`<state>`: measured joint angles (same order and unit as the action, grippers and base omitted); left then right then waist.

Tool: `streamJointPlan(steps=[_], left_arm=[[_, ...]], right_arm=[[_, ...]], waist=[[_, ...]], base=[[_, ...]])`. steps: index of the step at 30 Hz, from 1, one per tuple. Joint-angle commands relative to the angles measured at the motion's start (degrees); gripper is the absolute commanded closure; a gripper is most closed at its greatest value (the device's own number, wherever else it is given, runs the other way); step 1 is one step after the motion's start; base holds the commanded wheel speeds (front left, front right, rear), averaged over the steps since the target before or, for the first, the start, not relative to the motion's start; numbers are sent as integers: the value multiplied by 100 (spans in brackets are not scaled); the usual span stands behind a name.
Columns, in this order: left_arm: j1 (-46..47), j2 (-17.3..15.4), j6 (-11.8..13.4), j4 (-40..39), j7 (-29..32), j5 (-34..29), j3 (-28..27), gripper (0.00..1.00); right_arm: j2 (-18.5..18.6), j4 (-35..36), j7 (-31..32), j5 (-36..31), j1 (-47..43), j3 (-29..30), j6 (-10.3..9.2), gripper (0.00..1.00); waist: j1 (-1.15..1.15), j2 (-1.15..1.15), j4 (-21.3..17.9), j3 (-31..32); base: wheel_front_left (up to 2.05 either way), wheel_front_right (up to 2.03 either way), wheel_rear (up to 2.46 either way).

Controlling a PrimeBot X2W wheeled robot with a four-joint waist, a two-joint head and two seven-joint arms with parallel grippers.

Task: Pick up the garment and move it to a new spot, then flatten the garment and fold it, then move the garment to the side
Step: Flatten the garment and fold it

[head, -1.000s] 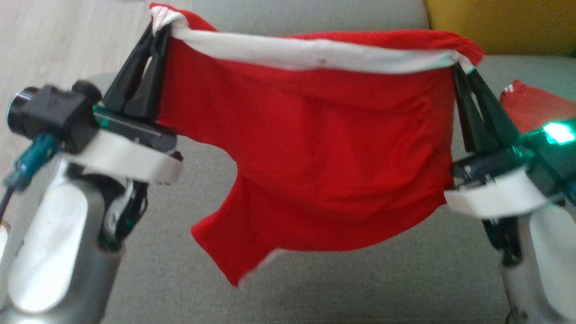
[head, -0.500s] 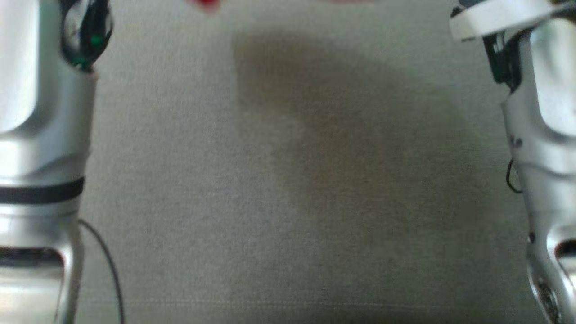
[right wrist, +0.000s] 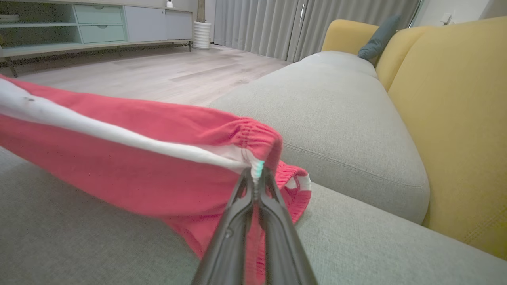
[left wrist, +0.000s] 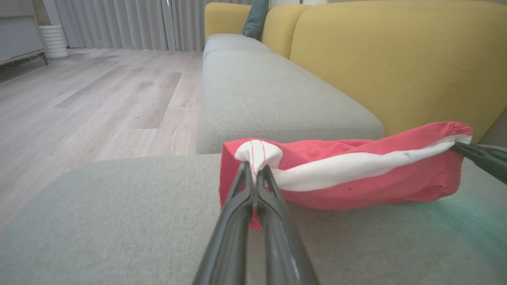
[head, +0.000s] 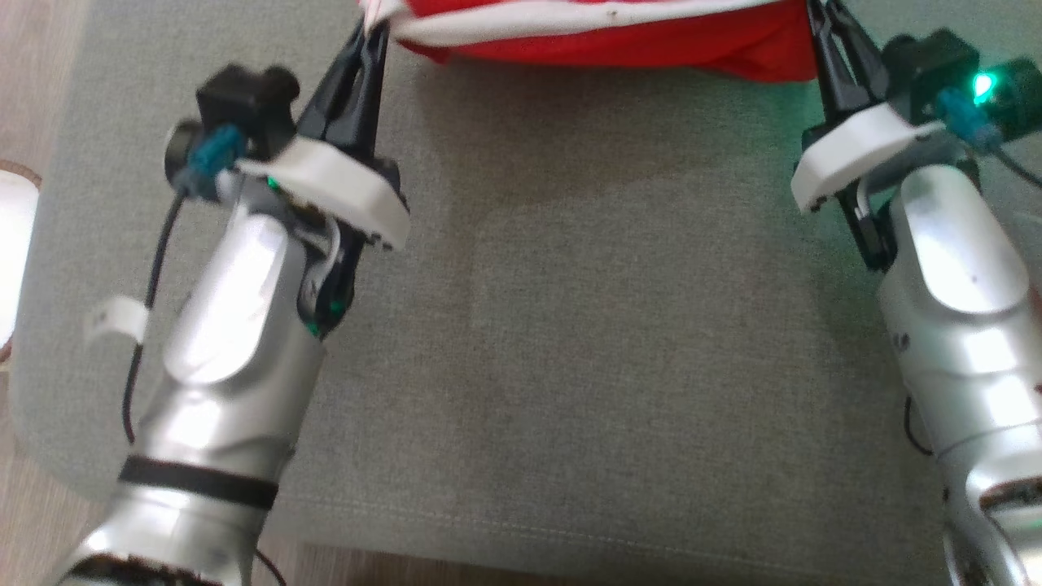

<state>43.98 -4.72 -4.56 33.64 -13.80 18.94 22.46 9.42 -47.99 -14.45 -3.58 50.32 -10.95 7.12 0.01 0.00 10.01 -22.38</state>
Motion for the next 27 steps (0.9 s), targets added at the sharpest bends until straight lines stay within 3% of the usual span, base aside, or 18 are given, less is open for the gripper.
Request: streamJointPlan(steps=[1,9,18,27], left_arm=[[10,-143,-12,-279,-79,53,-200,100],[-1203,-253,143,-1394,-117,-5,-524,100],[-3166,-437,379,-2936,-98,-121,-584,100],[-4847,-693,822,-4673,358,-88,-576,100]], right_arm=[[-96,366,-53,120,-63,-62,36,100],[-112,1502,-54,520,-1070,-180,36,100],[-45,3032,-54,834,-3136,-101,36,100],[-209,4665,272,830,-5093,246,36,100]], waist=[[-1,0,-50,68],[-1,0,-223,563],[-1,0,-350,1424],[-1,0,-471,1781]], base=[[0,0,0],[0,0,0],[0,0,0],[0,0,0]])
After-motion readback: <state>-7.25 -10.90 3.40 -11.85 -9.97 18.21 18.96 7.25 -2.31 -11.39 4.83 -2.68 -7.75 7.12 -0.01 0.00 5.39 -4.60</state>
